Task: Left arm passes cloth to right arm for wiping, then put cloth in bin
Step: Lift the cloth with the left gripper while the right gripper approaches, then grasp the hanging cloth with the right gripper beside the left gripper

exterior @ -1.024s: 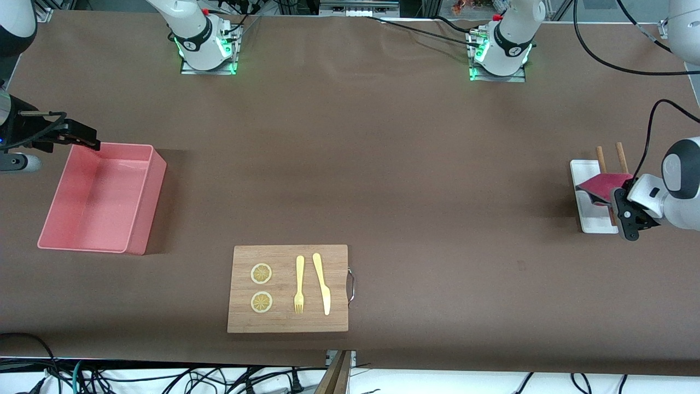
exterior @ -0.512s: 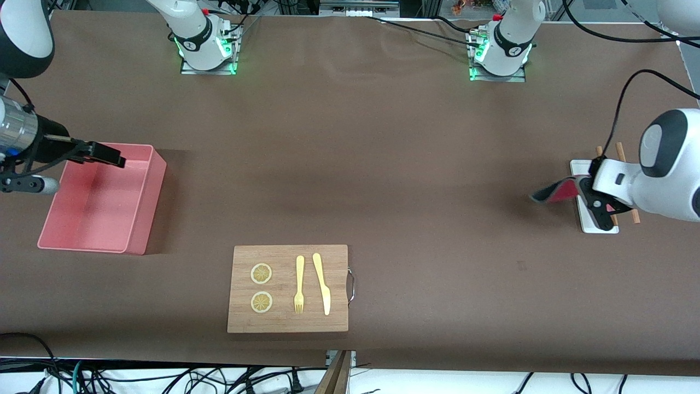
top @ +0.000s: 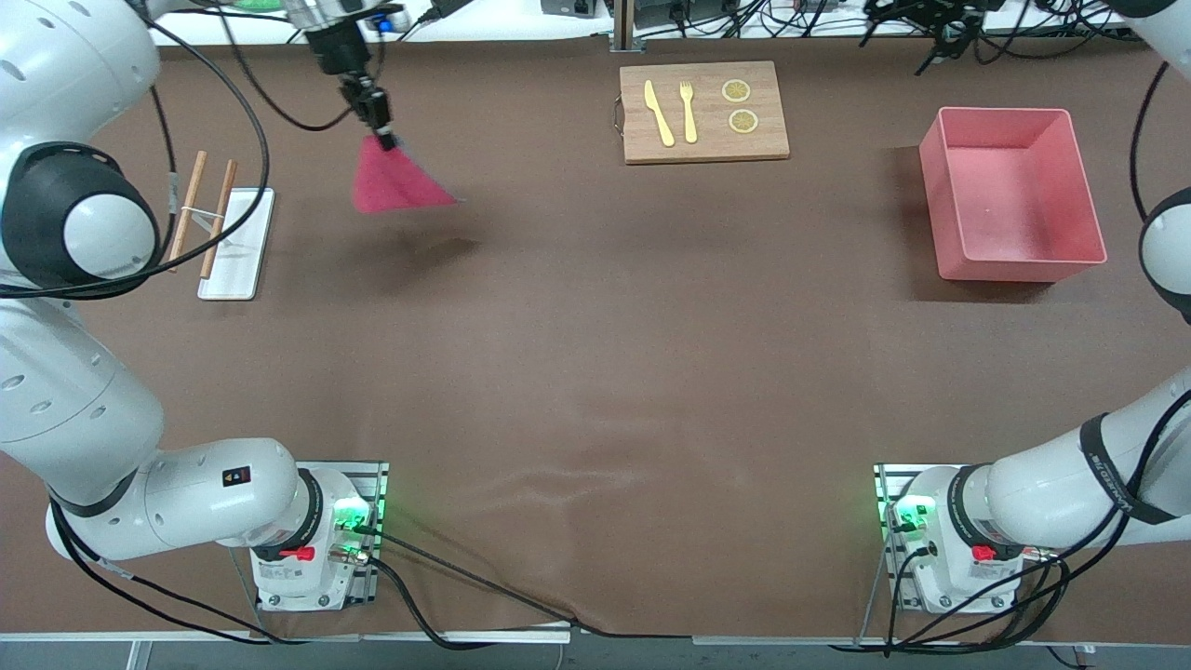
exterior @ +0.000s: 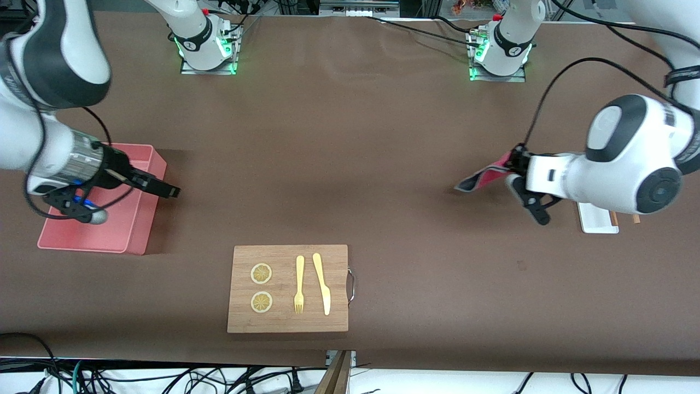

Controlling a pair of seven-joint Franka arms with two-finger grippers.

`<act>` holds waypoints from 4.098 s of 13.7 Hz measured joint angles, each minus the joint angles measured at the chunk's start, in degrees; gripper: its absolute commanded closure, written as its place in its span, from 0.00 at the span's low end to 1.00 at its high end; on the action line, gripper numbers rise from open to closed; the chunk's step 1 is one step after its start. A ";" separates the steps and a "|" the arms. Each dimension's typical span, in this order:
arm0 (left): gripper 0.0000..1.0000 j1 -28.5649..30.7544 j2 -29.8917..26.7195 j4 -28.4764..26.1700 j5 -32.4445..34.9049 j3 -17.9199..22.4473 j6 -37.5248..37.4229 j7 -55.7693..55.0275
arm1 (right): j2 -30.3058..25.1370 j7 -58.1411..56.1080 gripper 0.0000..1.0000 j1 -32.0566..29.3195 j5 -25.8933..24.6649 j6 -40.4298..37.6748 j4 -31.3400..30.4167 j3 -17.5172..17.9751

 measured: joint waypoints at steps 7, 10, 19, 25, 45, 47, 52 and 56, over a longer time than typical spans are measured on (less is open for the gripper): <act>0.93 -15.41 5.65 -0.08 -19.17 -0.23 30.89 -14.31 | 6.17 22.14 0.01 1.06 0.02 12.80 -0.04 10.61; 0.93 -20.54 7.02 -0.07 -25.45 -0.24 41.99 -14.85 | 9.73 25.73 0.01 1.25 0.02 18.00 -0.05 13.17; 0.93 -25.82 7.19 0.00 -31.49 -0.03 52.60 -15.48 | 15.06 26.59 0.01 2.88 0.02 22.79 -0.04 13.60; 0.93 -26.02 7.19 0.07 -31.49 -0.08 52.60 -15.48 | 16.95 26.64 0.01 3.79 0.02 28.98 -0.04 14.02; 0.96 -27.35 7.29 2.72 -34.64 -0.13 53.72 -15.49 | 16.62 26.67 0.11 2.70 0.01 23.99 1.55 14.97; 0.96 -27.23 7.29 2.83 -34.64 -0.10 53.79 -15.49 | 15.88 26.67 0.11 2.38 0.01 22.94 1.56 14.97; 0.96 -27.12 7.29 2.95 -34.64 -0.07 53.83 -15.49 | 16.00 26.67 0.11 3.13 0.01 22.18 1.34 15.30; 0.96 -27.11 7.29 2.96 -34.64 -0.06 53.85 -15.49 | 16.08 26.67 0.10 3.22 0.01 22.23 1.41 15.29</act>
